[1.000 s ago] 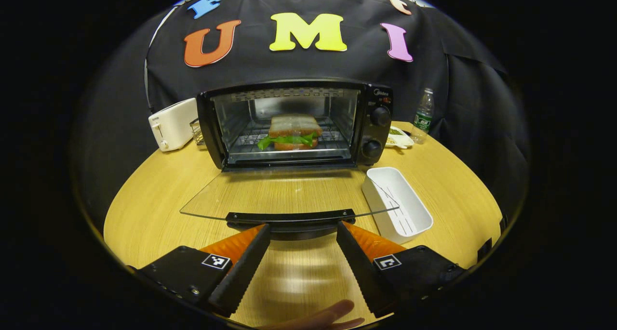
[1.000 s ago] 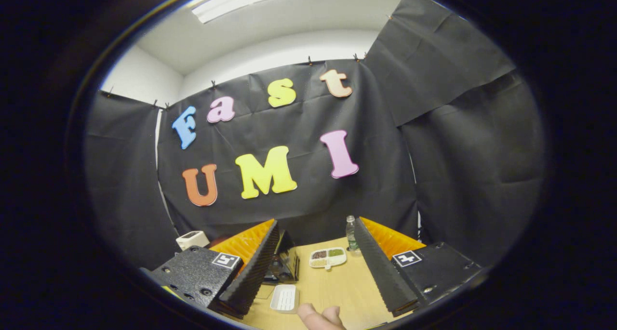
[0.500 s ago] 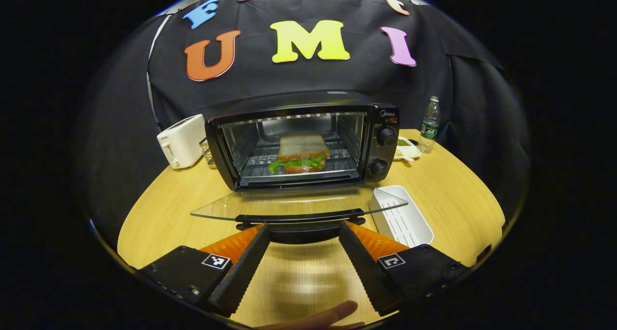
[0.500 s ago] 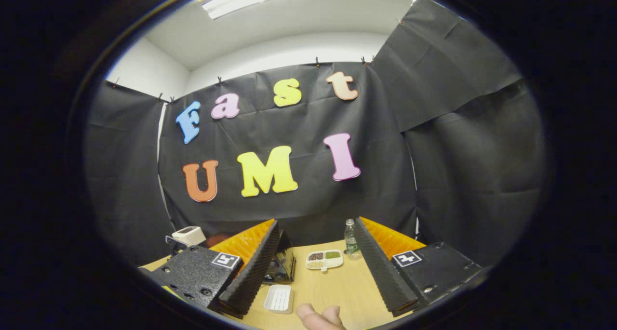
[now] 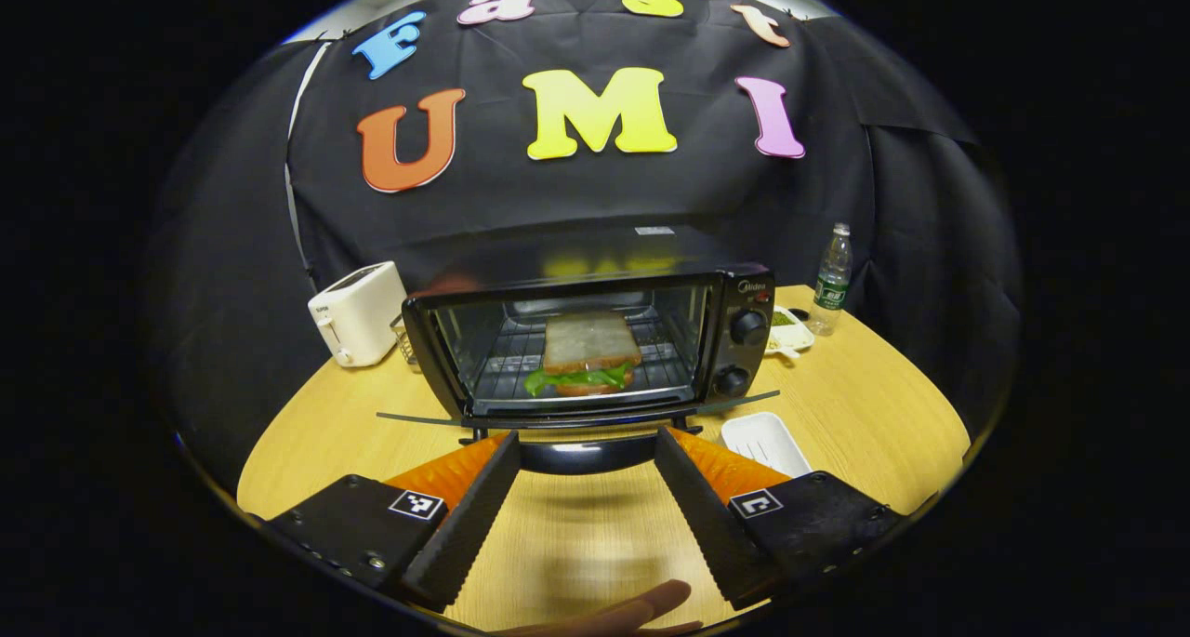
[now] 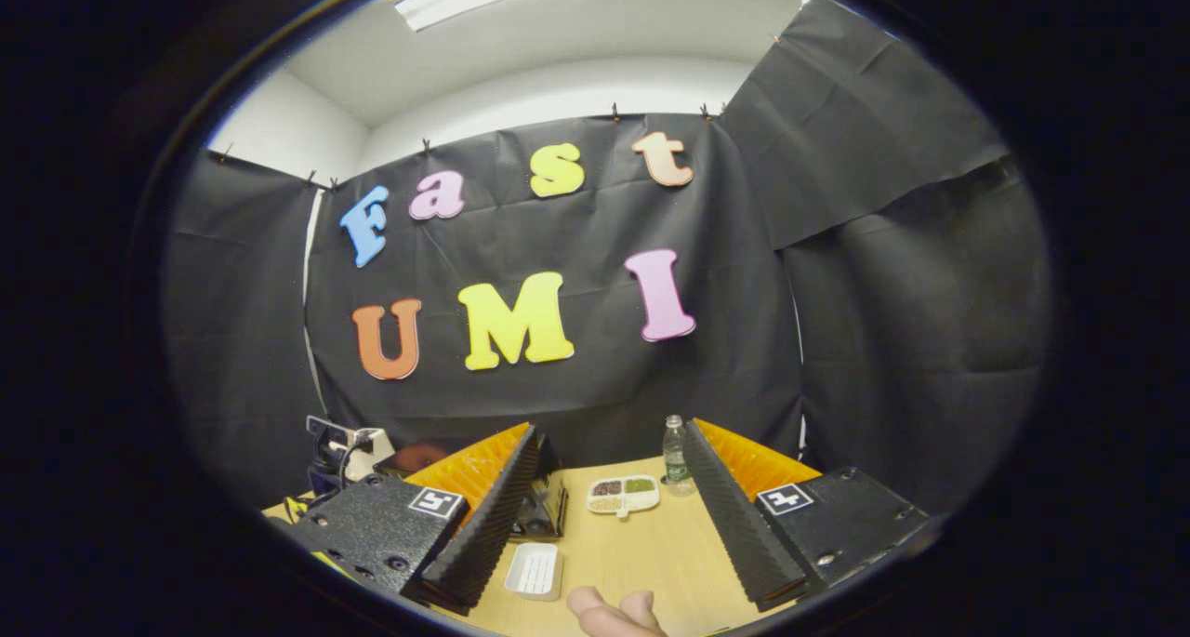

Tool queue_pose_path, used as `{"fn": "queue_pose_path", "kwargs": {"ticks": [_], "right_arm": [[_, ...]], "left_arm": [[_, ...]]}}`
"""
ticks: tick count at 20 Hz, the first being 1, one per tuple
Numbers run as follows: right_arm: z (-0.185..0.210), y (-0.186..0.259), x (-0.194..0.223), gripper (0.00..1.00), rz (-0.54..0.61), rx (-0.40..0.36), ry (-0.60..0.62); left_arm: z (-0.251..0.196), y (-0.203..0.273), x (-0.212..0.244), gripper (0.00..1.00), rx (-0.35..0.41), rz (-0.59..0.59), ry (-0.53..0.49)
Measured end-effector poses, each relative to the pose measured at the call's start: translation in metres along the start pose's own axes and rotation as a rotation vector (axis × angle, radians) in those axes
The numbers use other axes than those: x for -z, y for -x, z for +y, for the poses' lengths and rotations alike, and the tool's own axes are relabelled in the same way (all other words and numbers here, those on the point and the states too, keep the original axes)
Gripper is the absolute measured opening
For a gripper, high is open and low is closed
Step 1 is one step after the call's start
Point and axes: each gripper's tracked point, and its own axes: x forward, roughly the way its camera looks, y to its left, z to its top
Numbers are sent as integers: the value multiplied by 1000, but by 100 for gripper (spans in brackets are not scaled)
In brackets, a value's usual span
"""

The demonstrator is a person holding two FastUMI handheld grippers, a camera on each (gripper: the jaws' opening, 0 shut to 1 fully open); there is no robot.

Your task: Open the electric oven with the left hand, put the food in, and close the electric oven.

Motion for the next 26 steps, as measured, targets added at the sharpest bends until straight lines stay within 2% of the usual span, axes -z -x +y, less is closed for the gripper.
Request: {"fn": "queue_pose_path", "kwargs": {"ticks": [5, 7, 10, 12, 13, 14, 15, 16, 18, 19, 20, 21, 26], "right_arm": [[-7, 8, -5, 100, -15, 52, 26], [-1, 7, -4, 100, -18, 49, 29], [0, 16, -2, 100, 1, 46, 28], [-5, 22, -2, 100, -3, 70, 54], [-5, 26, -2, 100, -5, 78, 72], [-3, 30, -1, 89, -4, 81, 86], [0, 33, -1, 89, -5, 77, 97], [3, 39, -3, 100, -6, 70, 103], [5, 48, -5, 100, -13, 65, 112], [4, 52, -7, 89, -19, 71, 121], [2, 58, -10, 89, -26, 75, 127], [2, 65, -14, 100, -32, 77, 130], [7, 94, -23, 100, -67, 61, 130]], "left_arm": [[5, -15, -32, 96, 9, -51, 17], [11, -24, -45, 96, 2, -74, -1], [22, -30, -46, 96, -17, -61, 9], [20, -17, -47, 96, 0, -63, 42], [20, -8, -49, 96, 9, -74, 50], [22, 4, -52, 96, 11, -93, 52], [26, 16, -56, 96, 7, -115, 51], [24, 27, -63, 96, 1, -136, 52], [26, 60, -74, 96, -2, -184, 55], [27, 77, -80, 96, -4, -214, 54], [29, 93, -87, 96, -13, -244, 49], [31, 111, -92, 96, -26, -272, 44], [36, 201, -109, 96, -56, -408, 74]]}}
